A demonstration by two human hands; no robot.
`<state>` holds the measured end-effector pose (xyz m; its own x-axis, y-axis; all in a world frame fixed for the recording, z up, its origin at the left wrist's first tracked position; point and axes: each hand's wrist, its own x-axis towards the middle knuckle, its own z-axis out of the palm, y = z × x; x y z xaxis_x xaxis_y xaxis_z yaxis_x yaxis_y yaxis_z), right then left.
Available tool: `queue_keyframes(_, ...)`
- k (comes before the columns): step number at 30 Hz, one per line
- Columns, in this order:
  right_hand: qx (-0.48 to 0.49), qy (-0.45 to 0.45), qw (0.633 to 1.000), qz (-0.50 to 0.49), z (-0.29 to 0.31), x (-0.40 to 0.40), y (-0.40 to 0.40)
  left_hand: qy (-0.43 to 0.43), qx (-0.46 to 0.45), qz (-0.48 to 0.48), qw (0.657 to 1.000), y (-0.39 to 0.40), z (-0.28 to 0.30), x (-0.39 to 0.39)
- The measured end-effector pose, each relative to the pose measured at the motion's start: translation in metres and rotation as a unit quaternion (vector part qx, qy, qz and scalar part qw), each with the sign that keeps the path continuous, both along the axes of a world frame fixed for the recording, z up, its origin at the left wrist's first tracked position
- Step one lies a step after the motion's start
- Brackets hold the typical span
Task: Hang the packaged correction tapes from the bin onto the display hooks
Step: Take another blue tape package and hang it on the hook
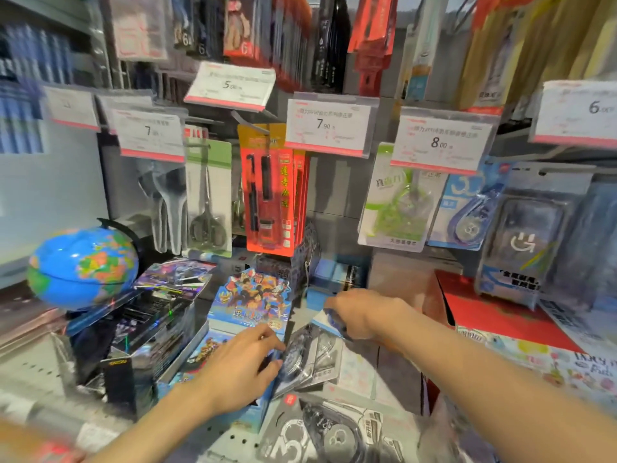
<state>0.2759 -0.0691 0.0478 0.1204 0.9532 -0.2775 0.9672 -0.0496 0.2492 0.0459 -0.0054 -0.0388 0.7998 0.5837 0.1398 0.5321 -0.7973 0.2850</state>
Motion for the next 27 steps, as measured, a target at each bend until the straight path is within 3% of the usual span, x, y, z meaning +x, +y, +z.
queue_keyframes(8, 0.041, -0.025, 0.998, 0.041, 0.003, 0.002, -0.01, -0.039, -0.026, -0.01, 0.999, 0.002, -0.003, 0.0)
queue_keyframes(16, 0.147, -0.005, 0.984, 0.096, 0.019, 0.004, -0.043, -0.14, -0.101, 0.019, 0.985, 0.007, 0.006, 0.007)
queue_keyframes(22, 0.206, -0.013, 0.966, 0.152, 0.029, 0.0, -0.077, -0.225, -0.222, 0.044, 0.948, 0.011, 0.031, 0.024)
queue_keyframes(27, 0.228, -0.045, 0.948, 0.216, 0.031, -0.008, -0.099, -0.299, -0.41, 0.034, 0.861, -0.002, 0.074, 0.052)
